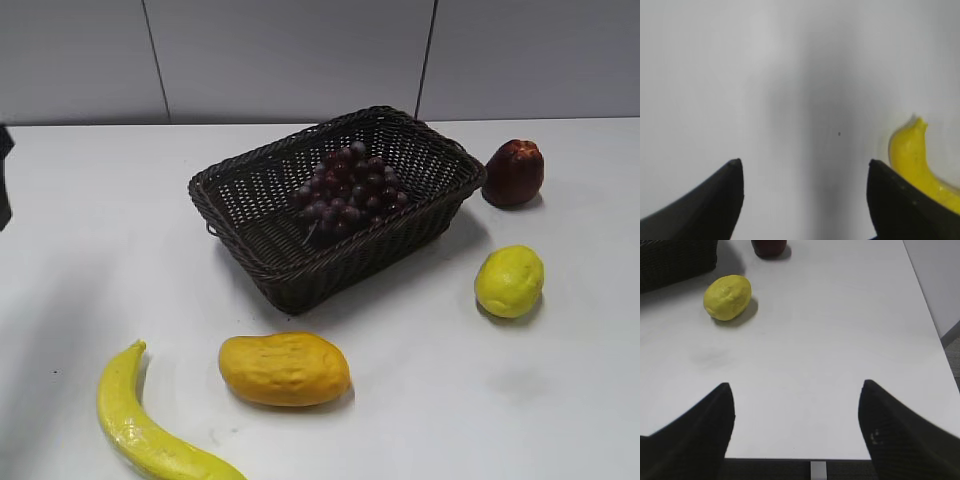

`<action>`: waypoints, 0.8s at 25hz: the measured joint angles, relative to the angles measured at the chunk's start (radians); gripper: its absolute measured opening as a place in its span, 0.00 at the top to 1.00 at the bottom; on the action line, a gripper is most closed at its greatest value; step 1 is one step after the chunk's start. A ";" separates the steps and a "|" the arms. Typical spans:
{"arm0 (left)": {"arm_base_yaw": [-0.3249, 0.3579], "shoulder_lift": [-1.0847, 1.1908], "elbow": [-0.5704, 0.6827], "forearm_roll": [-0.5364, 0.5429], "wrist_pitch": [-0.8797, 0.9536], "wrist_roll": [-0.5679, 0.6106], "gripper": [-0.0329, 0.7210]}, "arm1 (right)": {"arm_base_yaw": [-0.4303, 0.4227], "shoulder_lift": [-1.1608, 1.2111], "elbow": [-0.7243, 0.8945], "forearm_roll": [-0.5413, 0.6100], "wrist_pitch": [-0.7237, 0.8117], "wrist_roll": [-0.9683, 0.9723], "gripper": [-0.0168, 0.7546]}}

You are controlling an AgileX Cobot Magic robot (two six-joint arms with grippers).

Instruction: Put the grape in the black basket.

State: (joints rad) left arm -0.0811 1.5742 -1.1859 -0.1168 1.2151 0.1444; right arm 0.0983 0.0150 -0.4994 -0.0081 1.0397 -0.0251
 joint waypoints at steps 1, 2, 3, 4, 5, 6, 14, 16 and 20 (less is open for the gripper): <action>0.000 -0.039 0.049 0.000 0.000 -0.001 0.18 | 0.000 0.000 0.000 0.000 0.000 0.000 0.22; 0.000 -0.080 0.107 0.000 -0.001 -0.001 0.18 | 0.000 0.000 0.000 0.000 0.000 0.000 0.22; 0.000 -0.123 0.166 -0.001 -0.010 -0.001 0.18 | 0.000 0.000 0.000 0.000 0.000 0.000 0.22; 0.000 -0.160 0.225 -0.002 -0.021 -0.001 0.18 | 0.000 0.000 0.000 0.000 0.000 0.000 0.22; 0.000 -0.206 0.273 -0.002 -0.039 -0.001 0.18 | 0.000 0.000 0.000 0.000 0.000 0.000 0.22; 0.000 -0.251 0.330 -0.003 -0.056 -0.001 0.18 | 0.000 0.000 0.000 0.000 0.000 0.000 0.22; 0.000 -0.616 0.633 -0.029 -0.108 -0.027 0.18 | 0.000 0.000 0.000 0.000 0.000 0.000 0.22; 0.000 -0.718 0.673 -0.030 -0.131 -0.037 0.18 | 0.000 0.000 0.000 0.000 0.000 0.000 0.22; 0.000 -0.920 0.698 -0.030 -0.137 -0.050 0.18 | 0.000 0.000 0.000 0.000 0.000 0.000 0.22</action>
State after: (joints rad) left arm -0.0806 0.6545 -0.4877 -0.1464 1.0779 0.0948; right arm 0.0983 0.0150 -0.4994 -0.0081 1.0397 -0.0251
